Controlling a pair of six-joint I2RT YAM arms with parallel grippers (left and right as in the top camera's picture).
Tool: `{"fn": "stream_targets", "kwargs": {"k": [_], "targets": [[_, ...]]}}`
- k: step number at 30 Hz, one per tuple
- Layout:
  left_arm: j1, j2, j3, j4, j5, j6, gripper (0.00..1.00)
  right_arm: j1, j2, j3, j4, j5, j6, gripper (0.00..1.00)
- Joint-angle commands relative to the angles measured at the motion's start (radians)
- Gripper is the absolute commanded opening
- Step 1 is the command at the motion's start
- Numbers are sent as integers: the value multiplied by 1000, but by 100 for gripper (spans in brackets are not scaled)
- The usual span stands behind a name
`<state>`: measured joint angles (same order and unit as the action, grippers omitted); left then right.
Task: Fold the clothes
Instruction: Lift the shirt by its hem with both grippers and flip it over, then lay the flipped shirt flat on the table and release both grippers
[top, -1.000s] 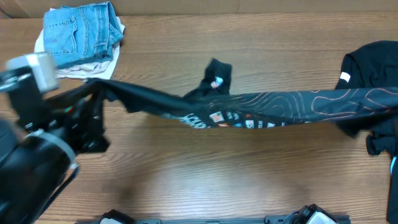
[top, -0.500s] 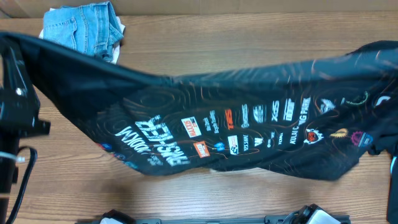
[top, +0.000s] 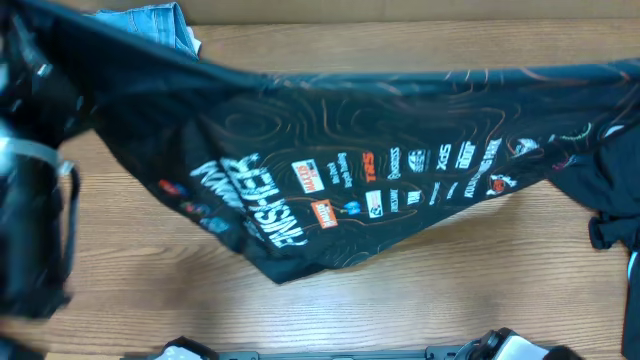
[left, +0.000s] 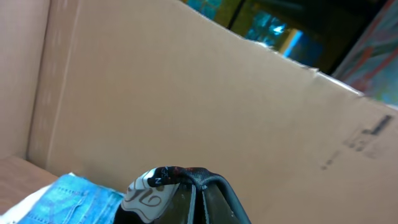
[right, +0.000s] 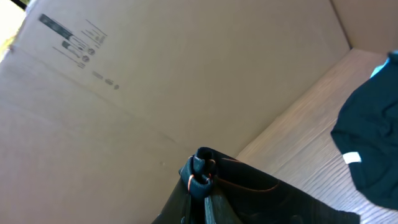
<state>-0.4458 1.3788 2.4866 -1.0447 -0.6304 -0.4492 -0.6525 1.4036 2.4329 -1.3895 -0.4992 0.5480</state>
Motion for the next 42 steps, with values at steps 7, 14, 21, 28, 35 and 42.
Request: {"fn": "stream_targets", "kwargs": {"k": [7,14,21,28,35,42], "targets": [[37,488,2,161,-55,53,7,158,357,9,113,74,2,4],[95,838,2,375,-49,54,9,397,690,9,327,258,3,4],[131,1049,2,441,55,88,100,509,905,9,454,380,-49,100],[104,893,21,175,79,86,100,471,716,11,246,476,-83,100],[76,664,21,-270,414,40,100,459,524,11,-62,499,-105,100],[62,491,21,-546,293,-140,97,455,413,11,-268,617,-10,100]]}}
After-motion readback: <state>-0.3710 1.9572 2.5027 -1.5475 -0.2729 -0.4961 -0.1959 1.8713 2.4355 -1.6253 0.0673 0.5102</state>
